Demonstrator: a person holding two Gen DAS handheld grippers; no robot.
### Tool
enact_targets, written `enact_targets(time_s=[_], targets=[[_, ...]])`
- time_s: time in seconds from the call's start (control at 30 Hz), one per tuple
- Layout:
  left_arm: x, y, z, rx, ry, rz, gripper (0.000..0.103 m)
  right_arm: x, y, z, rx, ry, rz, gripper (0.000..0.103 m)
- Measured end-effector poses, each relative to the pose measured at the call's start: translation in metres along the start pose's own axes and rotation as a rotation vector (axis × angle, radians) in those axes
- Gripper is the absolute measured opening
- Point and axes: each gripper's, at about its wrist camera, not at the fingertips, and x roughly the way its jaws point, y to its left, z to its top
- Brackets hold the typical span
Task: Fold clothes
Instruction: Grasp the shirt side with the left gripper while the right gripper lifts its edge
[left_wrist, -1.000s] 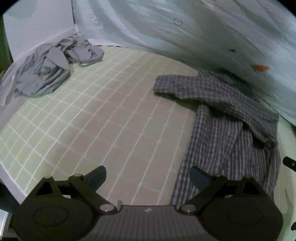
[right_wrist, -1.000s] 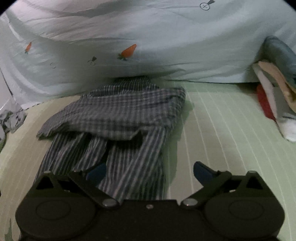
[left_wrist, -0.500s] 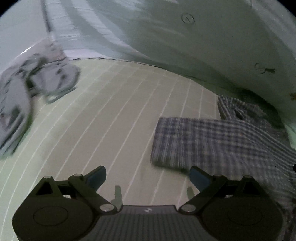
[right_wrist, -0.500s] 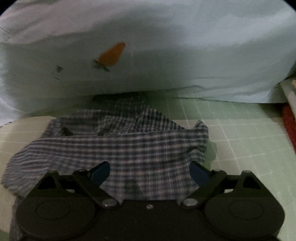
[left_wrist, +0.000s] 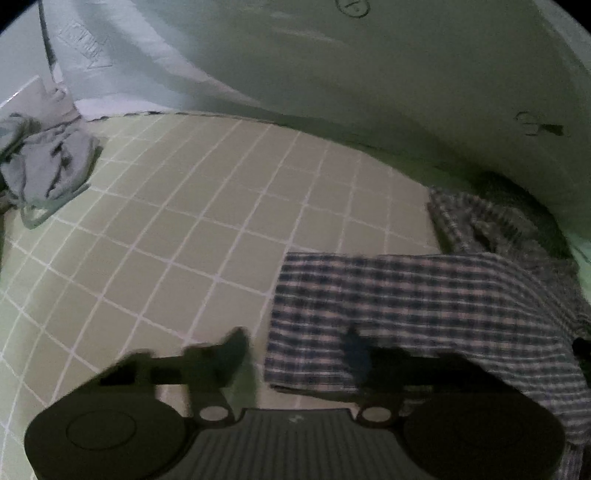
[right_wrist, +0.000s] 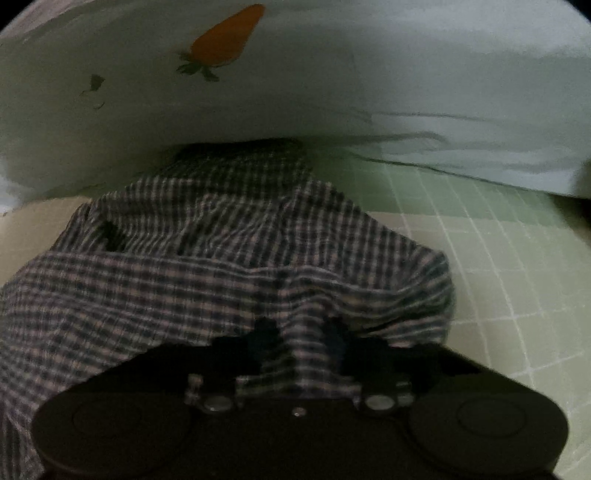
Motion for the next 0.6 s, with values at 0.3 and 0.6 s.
enact_targets(time_s=[0.3, 0.6], targets=[[-0.044, 0.0, 0.013, -0.026, -0.132, -0.094, 0.005, -0.051, -0.015, 0.012, 0.037, -0.122, 0.018, 0.002], [-0.135, 0.018, 0.039, -0.084, -0.37, -0.144, 0.005, -0.116, -0.005, 0.047, 0.066, -0.336, 0.085, 0.001]])
